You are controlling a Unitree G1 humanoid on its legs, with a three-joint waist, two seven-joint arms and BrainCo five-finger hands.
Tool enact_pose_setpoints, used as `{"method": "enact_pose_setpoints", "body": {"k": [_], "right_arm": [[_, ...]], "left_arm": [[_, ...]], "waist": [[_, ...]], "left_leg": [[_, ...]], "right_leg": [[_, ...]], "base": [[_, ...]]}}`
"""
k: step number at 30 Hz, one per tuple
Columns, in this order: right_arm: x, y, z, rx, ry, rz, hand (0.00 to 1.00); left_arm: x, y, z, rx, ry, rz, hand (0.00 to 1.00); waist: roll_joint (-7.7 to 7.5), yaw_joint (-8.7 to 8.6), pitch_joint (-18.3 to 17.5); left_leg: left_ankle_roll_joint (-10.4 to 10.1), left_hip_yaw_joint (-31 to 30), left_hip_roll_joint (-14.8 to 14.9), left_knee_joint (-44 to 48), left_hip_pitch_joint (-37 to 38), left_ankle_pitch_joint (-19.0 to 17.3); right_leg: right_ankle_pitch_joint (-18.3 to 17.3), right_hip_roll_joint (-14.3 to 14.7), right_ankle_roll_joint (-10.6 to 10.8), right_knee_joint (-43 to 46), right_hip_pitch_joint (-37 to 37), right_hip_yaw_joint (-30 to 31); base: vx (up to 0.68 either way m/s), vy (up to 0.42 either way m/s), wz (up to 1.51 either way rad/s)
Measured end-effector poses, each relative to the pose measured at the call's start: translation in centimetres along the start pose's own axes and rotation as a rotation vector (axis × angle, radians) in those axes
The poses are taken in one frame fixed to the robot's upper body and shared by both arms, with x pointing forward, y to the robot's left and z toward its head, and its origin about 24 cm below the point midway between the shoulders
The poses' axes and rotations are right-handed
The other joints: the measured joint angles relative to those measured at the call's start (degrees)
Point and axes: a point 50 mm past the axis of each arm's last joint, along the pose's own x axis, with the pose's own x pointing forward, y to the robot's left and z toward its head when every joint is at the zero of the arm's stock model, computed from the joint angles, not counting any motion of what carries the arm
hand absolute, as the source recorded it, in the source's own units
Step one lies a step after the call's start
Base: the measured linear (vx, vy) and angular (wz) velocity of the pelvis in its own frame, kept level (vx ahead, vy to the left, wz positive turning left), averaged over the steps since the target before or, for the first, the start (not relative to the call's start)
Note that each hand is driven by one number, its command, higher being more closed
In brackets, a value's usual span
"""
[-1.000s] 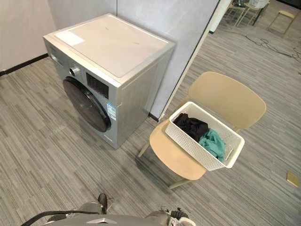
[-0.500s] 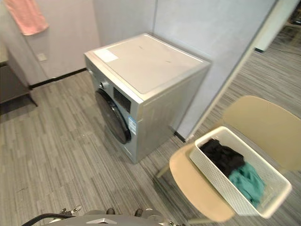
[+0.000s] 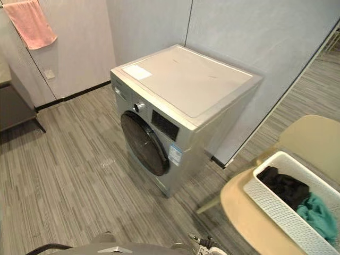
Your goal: Pick up the laundry basket with both hands and put the clothes into the washing machine.
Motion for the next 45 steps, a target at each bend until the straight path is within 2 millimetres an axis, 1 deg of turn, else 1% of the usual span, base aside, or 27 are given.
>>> {"method": "enact_pose_setpoints", "body": {"k": [2,4,5,6,7,10,12,14,15,16,17,18,20,22,23,25,27,28,29,30,32,33,34,35,39,41,45], "right_arm": [[0.1,0.6,0.0,-0.005,0.003,0.016,0.0],[0.1,1.0,0.7,-0.007,-0.02,0.026,0.0],[0.1,1.2,1.2,-0.009,-0.039,0.034,0.0],[0.1,1.9,2.2,-0.032,-0.083,0.059,0.0],[0.0,2.4,2.6,-0.053,-0.107,0.077,0.0],[-0.8,5.0,4.6,-0.181,-0.233,0.169,0.0],[-1.3,7.3,5.7,-0.211,-0.296,0.246,0.0],[-1.6,8.2,6.5,-0.234,-0.326,0.277,0.0],[-1.8,8.7,6.9,-0.25,-0.349,0.296,0.0],[-2.1,9.1,7.3,-0.267,-0.377,0.312,0.0],[-2.2,8.9,7.7,-0.273,-0.396,0.308,0.0],[-2.2,8.8,7.8,-0.274,-0.401,0.306,0.0],[-2.2,8.2,8.2,-0.293,-0.412,0.291,0.0],[-2.3,8.1,8.5,-0.294,-0.425,0.29,0.0],[-2.3,8.4,8.4,-0.301,-0.424,0.301,0.0],[-2.4,8.8,8.5,-0.327,-0.431,0.318,0.0],[-3.2,10.2,9.2,-0.4,-0.481,0.374,0.0],[-3.7,11.3,9.6,-0.438,-0.513,0.416,0.0],[-3.9,11.9,9.8,-0.454,-0.526,0.433,0.0],[-4.2,12.6,10.1,-0.468,-0.545,0.455,0.0],[-4.3,12.2,10.2,-0.471,-0.553,0.446,0.0],[-4.3,11.9,10.0,-0.494,-0.557,0.452,0.0],[-4.4,11.9,10.2,-0.508,-0.568,0.455,0.0],[-4.6,11.9,10.3,-0.522,-0.575,0.463,0.0],[-4.5,11.6,7.5,-0.521,-0.507,0.503,0.0],[-4.5,11.1,6.2,-0.524,-0.472,0.504,0.0],[-4.2,10.4,4.3,-0.575,-0.399,0.524,0.0]], "left_arm": [[0.2,-0.4,1.6,0.079,-0.051,-0.021,0.0],[0.2,-1.2,2.6,0.123,-0.084,-0.053,0.0],[0.1,-1.7,2.9,0.149,-0.098,-0.07,0.0],[0.1,-1.9,3.0,0.176,-0.107,-0.081,0.0],[0.1,-1.9,3.0,0.187,-0.109,-0.083,0.0],[0.0,-1.7,2.3,0.205,-0.097,-0.081,0.0],[0.0,-1.8,1.6,0.192,-0.07,-0.078,0.0],[0.0,-2.1,1.4,0.176,-0.059,-0.081,0.0],[0.0,-2.1,1.4,0.171,-0.061,-0.08,0.0],[0.0,-2.2,1.7,0.187,-0.066,-0.072,0.0],[0.0,-2.6,2.0,0.208,-0.073,-0.075,0.0],[0.0,-2.9,1.9,0.229,-0.076,-0.079,0.0],[-0.1,-3.8,2.1,0.247,-0.092,-0.097,0.0],[-0.2,-3.8,2.4,0.245,-0.106,-0.097,0.0],[-0.2,-3.7,2.9,0.242,-0.127,-0.094,0.0],[-0.2,-3.5,3.1,0.242,-0.136,-0.083,0.0],[-0.2,-3.4,3.0,0.239,-0.138,-0.07,0.0],[-0.2,-3.4,3.0,0.232,-0.136,-0.063,0.0],[-0.2,-3.3,3.0,0.222,-0.138,-0.057,0.0],[-0.1,-3.3,3.1,0.216,-0.14,-0.054,0.0],[-0.1,-3.2,3.0,0.205,-0.135,-0.049,0.0],[-0.1,-3.1,2.5,0.192,-0.118,-0.046,0.0],[-0.2,-3.2,2.1,0.183,-0.107,-0.048,0.0],[-0.2,-3.3,1.8,0.171,-0.097,-0.043,0.0],[0.0,-1.5,2.1,0.243,-0.1,0.0,0.0],[0.0,-1.6,2.0,0.261,-0.102,-0.001,0.0],[0.0,-2.1,2.4,0.29,-0.119,-0.017,0.0]], "waist": [[-0.27,0.29,-0.3],[0.5,0.25,0.0],[1.11,0.22,0.4],[1.57,0.13,0.7],[1.69,0.15,0.8],[1.78,-0.31,0.8],[2.41,-0.41,1.4],[3.17,-0.53,1.9],[3.09,-0.49,2.0],[2.42,-0.77,2.3],[4.13,-0.98,2.7],[4.95,-1.03,2.9],[6.32,-0.39,2.7],[6.59,-0.48,2.5],[5.5,-0.31,3.2],[5.11,0.65,3.3],[5.27,1.7,3.3],[4.55,2.22,3.9],[4.63,2.58,4.0],[4.44,2.57,4.6],[4.12,2.4,4.8],[4.79,2.3,4.5],[6.02,2.22,3.9],[6.02,2.11,4.5],[1.41,1.28,2.6],[1.52,1.12,2.2],[1.56,0.5,1.7]], "left_leg": [[1.8,0.5,-1.5,0.6,-0.4,-1.5],[3.6,0.8,-2.8,0.3,0.6,-2.4],[4.6,1.1,-3.5,-0.3,2.1,-2.8],[5.5,1.9,-3.8,-1.0,3.8,-3.2],[5.7,2.0,-3.9,-1.5,4.8,-3.3],[6.2,4.0,-4.3,-5.8,9.7,-3.0],[5.8,6.7,-3.5,-8.5,12.6,-2.8],[5.0,7.7,-2.5,-10.1,13.6,-2.8],[3.7,8.0,-2.3,-10.8,13.5,-2.8],[2.3,7.1,-1.7,-10.4,13.6,-3.7],[1.1,5.6,0.3,-10.6,13.4,-3.7],[0.3,5.0,1.3,-10.6,13.3,-3.7],[-1.1,3.7,4.1,-10.7,12.8,-2.9],[-1.4,2.3,5.4,-8.9,12.4,-2.2],[-1.4,1.9,6.1,-2.3,10.8,-2.2],[-1.4,1.9,6.5,3.9,8.4,-2.2],[-1.4,0.7,7.0,15.1,3.3,-0.5],[-1.9,0.0,7.0,20.1,1.1,-0.1],[-1.8,0.1,6.8,21.2,0.8,-1.5],[-1.5,0.5,5.6,20.0,0.6,-5.1],[-1.2,0.8,3.8,10.4,1.0,-7.0],[-0.5,0.5,3.4,0.0,1.9,-2.7],[-0.7,0.3,3.9,-2.9,1.7,2.1],[-1.1,0.9,4.4,-4.3,2.7,0.3],[1.5,4.3,-0.3,-13.0,7.1,3.2],[2.5,5.8,-2.4,-17.3,9.7,4.9],[3.5,7.8,-4.1,-19.6,10.8,5.7]], "right_leg": [[4.7,-1.2,-1.0,0.6,-1.4,1.1],[8.2,-2.5,-3.0,6.3,-4.1,2.4],[10.3,-3.3,-5.9,12.3,-6.7,3.0],[10.6,-3.5,-7.4,19.5,-9.7,4.3],[9.6,-3.0,-7.7,22.9,-10.9,4.8],[1.0,0.7,-7.6,29.1,-15.6,2.1],[-1.7,4.0,-7.6,21.0,-16.8,-2.2],[-0.8,4.9,-7.8,12.1,-16.7,-6.0],[1.9,5.3,-7.8,6.1,-16.1,-6.6],[7.2,5.8,-9.6,4.3,-15.6,-7.4],[5.9,7.5,-10.0,4.0,-15.0,-9.1],[5.3,8.4,-10.4,3.4,-14.4,-10.0],[4.0,11.4,-11.6,1.7,-13.3,-12.2],[2.4,12.3,-12.3,1.2,-11.3,-14.1],[1.3,12.5,-12.4,0.1,-8.3,-15.6],[1.4,12.9,-12.8,-0.8,-6.7,-15.7],[1.3,13.0,-13.3,-1.1,-5.6,-15.0],[1.7,12.7,-13.9,-1.5,-4.8,-14.3],[1.8,12.2,-14.0,-1.6,-4.3,-13.6],[2.0,11.4,-13.7,-1.6,-3.4,-12.9],[2.4,10.3,-13.1,-1.8,-3.1,-11.4],[3.0,10.7,-11.5,-2.4,-3.7,-9.7],[3.2,11.7,-10.7,-3.0,-4.0,-8.7],[3.0,12.4,-9.5,-3.8,-3.8,-6.9],[5.4,8.6,-7.3,-8.1,-3.2,-4.3],[6.5,7.2,-5.7,-9.3,-2.8,-3.2],[8.0,6.2,-4.7,-10.7,-3.0,-1.4]], "base": [[0.23,0.386,-0.04],[0.15,0.346,0.0],[0.15,0.331,0.07],[0.15,0.293,0.04],[0.14,0.204,0.01],[0.12,0.014,-0.27],[0.14,-0.106,-0.57],[0.1,-0.127,-0.34],[0.13,-0.195,-0.11],[0.18,-0.286,0.13],[0.17,-0.275,0.3],[0.19,-0.294,0.33],[0.23,-0.271,0.28],[0.23,-0.232,0.5],[0.18,-0.192,0.49],[0.17,-0.169,0.16],[0.15,-0.077,-0.21],[0.14,-0.004,-0.36],[0.17,0.045,-0.4],[0.13,0.104,-0.36],[0.09,0.151,-0.41],[0.06,0.218,-0.53],[0.06,0.295,-0.75],[0.04,0.256,-0.48],[0.05,0.193,-0.24],[0.06,0.148,-0.15],[0.05,0.079,-0.23]]}}
